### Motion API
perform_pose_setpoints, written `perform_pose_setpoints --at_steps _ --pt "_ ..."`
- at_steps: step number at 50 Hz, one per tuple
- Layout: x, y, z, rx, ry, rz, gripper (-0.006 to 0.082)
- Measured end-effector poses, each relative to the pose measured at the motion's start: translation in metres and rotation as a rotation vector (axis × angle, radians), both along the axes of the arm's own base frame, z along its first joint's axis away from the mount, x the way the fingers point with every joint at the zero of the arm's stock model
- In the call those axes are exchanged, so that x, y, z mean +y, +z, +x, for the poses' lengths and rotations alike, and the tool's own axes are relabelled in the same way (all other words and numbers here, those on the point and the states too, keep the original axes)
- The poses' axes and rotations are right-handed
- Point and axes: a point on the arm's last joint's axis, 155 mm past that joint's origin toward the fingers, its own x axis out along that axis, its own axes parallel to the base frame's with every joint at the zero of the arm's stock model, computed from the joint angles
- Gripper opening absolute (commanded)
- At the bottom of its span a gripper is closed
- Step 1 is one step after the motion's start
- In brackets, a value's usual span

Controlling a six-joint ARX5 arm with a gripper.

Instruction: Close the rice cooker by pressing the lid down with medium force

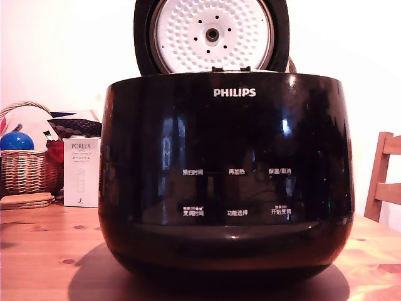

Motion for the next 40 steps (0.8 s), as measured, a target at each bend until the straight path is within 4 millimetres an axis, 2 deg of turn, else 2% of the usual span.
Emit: perform_pose_setpoints --at_steps 5,7,11,19,24,31,40 --pt "-0.015 0.005 0.006 -0.001 -0.072 -0.092 -0.0021" --pt "-0.015 0.003 0.012 -0.001 -0.073 -0.099 -0.0021" --pt "-0.035 -0.003 0.019 0.030 -0.163 -0.172 -0.0021" --pt "-0.059 -0.037 0.046 0.130 -0.234 -0.259 -0.0021" --pt "-0.076 -0.060 0.056 0.196 -0.290 -0.282 -0.0021" --pt "-0.093 -0.083 0.059 0.293 -0.339 -0.350 -0.0021" --pt "-0.115 -0.088 0.042 0.391 -0.464 -0.444 -0.0021"
